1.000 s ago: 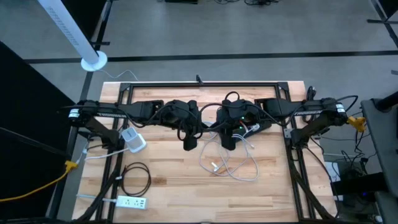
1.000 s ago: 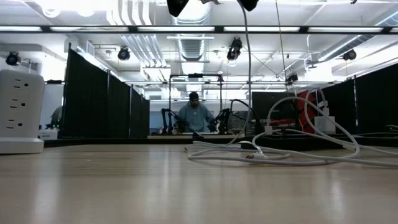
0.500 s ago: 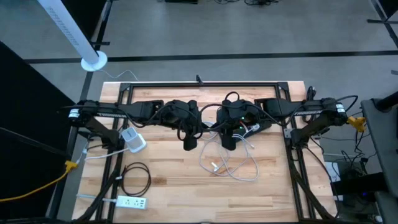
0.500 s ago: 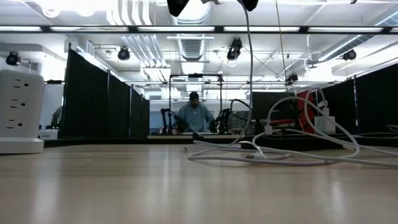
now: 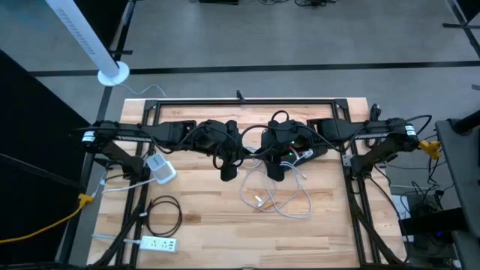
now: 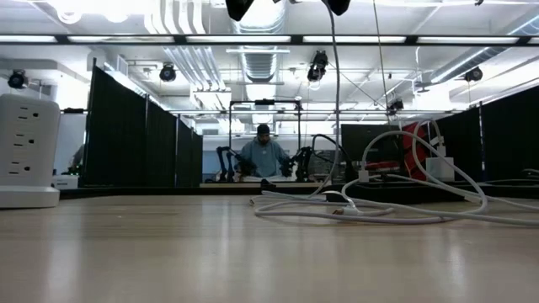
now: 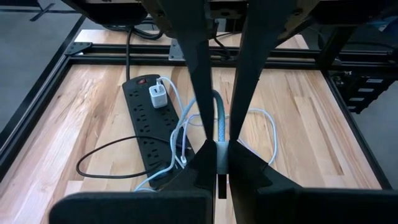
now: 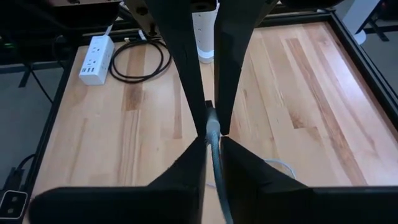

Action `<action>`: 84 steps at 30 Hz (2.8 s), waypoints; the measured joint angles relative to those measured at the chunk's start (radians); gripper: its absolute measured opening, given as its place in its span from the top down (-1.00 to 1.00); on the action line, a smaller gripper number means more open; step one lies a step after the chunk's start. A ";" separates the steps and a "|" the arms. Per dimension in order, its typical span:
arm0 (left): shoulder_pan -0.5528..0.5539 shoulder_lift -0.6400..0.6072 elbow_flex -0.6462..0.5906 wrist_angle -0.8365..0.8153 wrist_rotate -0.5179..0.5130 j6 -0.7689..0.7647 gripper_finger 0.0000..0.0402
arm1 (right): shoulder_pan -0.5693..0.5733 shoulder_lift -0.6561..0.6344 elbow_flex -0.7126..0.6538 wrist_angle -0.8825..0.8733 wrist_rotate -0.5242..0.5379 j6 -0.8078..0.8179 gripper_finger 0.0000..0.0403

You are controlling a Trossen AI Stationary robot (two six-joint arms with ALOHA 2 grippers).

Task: Insert USB
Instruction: Insert the white charger cable into the top white outlet extension

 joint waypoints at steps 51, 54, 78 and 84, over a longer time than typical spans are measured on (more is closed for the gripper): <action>0.023 -0.160 -0.033 -1.107 0.011 -0.573 0.32 | -0.002 -0.065 -0.168 0.024 -0.012 -0.216 1.00; 0.028 -0.147 -0.062 -1.104 0.012 -0.528 0.24 | -0.005 -0.075 -0.190 0.027 -0.055 -0.239 1.00; 0.512 0.203 -0.130 -1.107 -0.083 -0.009 0.54 | -0.017 -0.075 -0.204 -0.079 -0.127 -0.343 1.00; 0.595 0.252 -0.252 -1.108 -0.055 0.036 0.81 | -0.015 -0.074 -0.207 -0.076 -0.124 -0.268 1.00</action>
